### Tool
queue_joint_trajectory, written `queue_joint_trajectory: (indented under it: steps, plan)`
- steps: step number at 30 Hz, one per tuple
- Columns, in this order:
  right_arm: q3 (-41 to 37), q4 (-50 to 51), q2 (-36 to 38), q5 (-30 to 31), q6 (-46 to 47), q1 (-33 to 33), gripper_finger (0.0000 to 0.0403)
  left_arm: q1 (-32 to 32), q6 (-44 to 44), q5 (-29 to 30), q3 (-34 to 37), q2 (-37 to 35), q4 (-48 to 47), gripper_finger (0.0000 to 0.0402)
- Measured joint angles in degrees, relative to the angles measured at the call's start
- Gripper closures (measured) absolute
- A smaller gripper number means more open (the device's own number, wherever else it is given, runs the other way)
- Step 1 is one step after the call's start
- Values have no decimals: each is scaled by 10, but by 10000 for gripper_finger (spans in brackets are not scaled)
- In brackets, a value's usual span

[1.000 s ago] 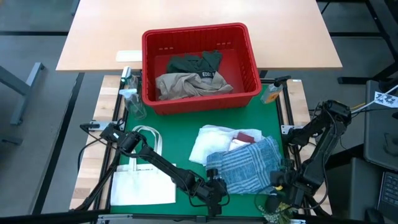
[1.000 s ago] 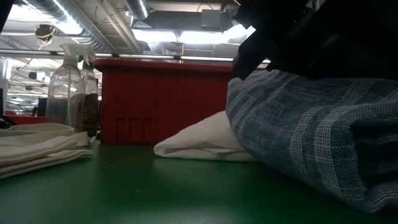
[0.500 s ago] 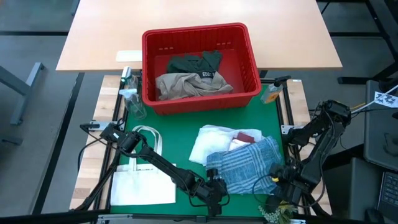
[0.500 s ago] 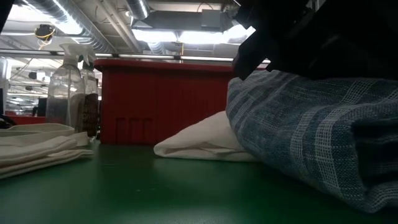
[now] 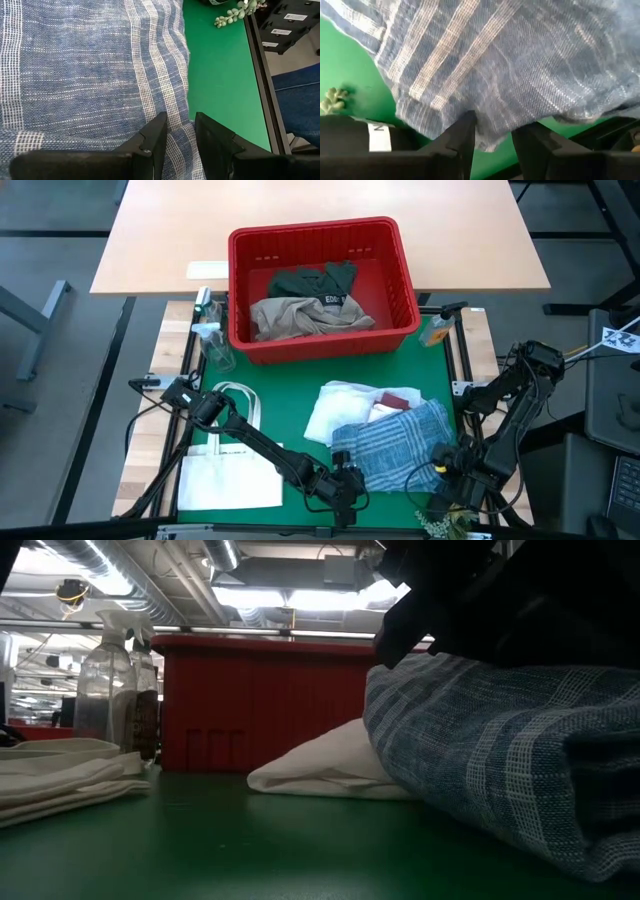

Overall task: Fold Laundry from Bin
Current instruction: Fold the blue checkered polo shirt

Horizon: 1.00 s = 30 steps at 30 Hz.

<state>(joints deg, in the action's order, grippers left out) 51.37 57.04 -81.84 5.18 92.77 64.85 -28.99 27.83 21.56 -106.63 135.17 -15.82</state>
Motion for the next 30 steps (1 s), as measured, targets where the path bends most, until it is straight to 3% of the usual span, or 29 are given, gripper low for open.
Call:
queue_joint_trajectory:
  steps: [6,12,19,30]
  plan:
    - [0,0,0,-2,0,0,294,0,0,0,0,0,0,305]
    - [0,0,0,-2,0,0,391,0,0,0,0,0,0,305]
    - [1,9,0,-53,-14,0,389,0,0,0,0,0,-2,305]
    - [34,68,-1,-64,-30,1,399,0,1,0,0,0,-18,305]
